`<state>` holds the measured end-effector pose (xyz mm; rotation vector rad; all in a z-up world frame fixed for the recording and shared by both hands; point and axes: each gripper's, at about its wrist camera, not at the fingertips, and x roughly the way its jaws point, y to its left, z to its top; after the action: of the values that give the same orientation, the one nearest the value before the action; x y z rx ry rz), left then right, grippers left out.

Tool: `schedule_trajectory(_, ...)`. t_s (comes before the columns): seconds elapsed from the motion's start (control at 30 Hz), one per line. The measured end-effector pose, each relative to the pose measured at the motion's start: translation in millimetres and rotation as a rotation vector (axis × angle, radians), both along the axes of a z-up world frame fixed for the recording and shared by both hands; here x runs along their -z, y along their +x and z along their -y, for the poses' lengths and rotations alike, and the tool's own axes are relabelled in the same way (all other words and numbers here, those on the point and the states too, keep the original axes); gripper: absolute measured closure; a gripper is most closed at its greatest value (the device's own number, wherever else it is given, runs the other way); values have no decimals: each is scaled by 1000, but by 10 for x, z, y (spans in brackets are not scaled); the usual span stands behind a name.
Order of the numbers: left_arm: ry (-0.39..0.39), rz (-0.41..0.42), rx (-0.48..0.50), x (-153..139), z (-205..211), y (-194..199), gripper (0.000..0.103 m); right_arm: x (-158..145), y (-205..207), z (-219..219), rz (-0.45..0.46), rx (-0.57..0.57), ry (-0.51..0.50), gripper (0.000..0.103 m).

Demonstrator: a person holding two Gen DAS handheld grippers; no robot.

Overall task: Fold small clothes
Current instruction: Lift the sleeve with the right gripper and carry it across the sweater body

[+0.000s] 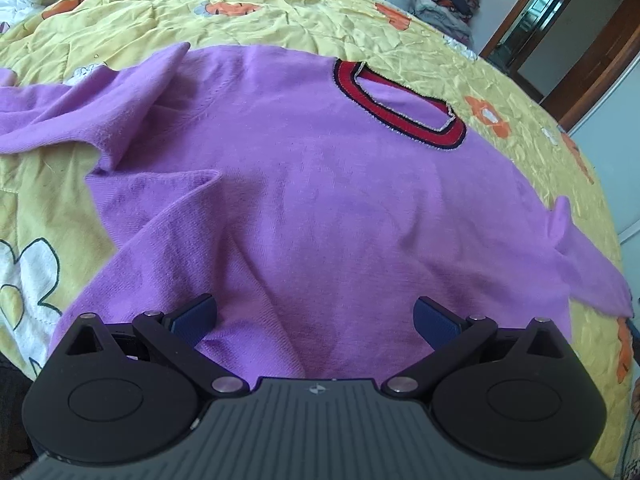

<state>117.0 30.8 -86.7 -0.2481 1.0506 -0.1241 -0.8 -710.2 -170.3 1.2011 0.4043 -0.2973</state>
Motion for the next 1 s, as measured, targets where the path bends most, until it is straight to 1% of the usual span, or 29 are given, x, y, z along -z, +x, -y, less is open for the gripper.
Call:
schedule_trajectory(0.03,6,-1,1,-12,15,-2,0,14,39,14,15,-2,-5,49)
schedule_trajectory(0.07,10,5,0,-27,29,-9,0,39,93,38,8,1,-13,53)
schedule_trajectory(0.17,20,-3,4,-31,81,0,0,140,213,157,66,39,28,54)
schedule_trajectory(0.23,27,-21,10,-34,127,12,0,168,274,238,71,52,45,59)
schedule_trajectory(0.27,29,-23,10,-47,143,3,0,162,287,254,23,74,21,90)
schedule_trajectory(0.3,29,-18,9,-66,157,-15,0,161,293,251,-19,76,4,100)
schedule_trajectory(0.33,31,-11,8,-86,171,-36,0,171,292,242,-6,64,-5,100)
schedule_trajectory(0.37,34,-4,8,-103,189,-54,0,153,278,216,-13,64,-33,100)
schedule_trajectory(0.4,40,-1,9,-113,209,-65,0,123,251,187,-25,73,-66,100)
schedule_trajectory(0.47,45,-13,13,-118,255,-68,0,83,174,165,0,107,-85,100)
schedule_trajectory(0.5,40,-18,19,-122,279,-71,0,70,120,172,23,126,-72,100)
schedule_trajectory(0.57,36,-16,38,-146,336,-85,0,61,-20,214,122,146,-7,100)
schedule_trajectory(0.63,50,6,57,-197,404,-123,0,34,-139,275,203,163,54,100)
schedule_trajectory(0.67,56,16,69,-220,438,-142,0,13,-194,314,238,177,75,100)
schedule_trajectory(0.7,61,22,79,-236,470,-156,0,-36,-257,333,251,186,71,100)
schedule_trajectory(0.73,61,26,89,-247,493,-167,0,-76,-283,363,255,195,63,100)
schedule_trajectory(0.8,57,26,102,-252,518,-191,0,-124,-314,409,227,201,48,100)
schedule_trajectory(0.83,52,25,106,-252,520,-204,0,-123,-300,415,194,194,36,100)
schedule_trajectory(0.9,39,28,112,-255,500,-236,0,-81,-212,360,82,178,-8,100)
schedule_trajectory(0.93,35,29,112,-254,481,-250,0,-26,-213,341,44,183,-12,100)
schedule_trajectory(0.97,33,28,111,-257,458,-258,0,27,-239,318,47,191,9,100)
schedule_trajectory(1.0,29,29,110,-259,426,-263,0,34,-295,271,80,195,26,100)
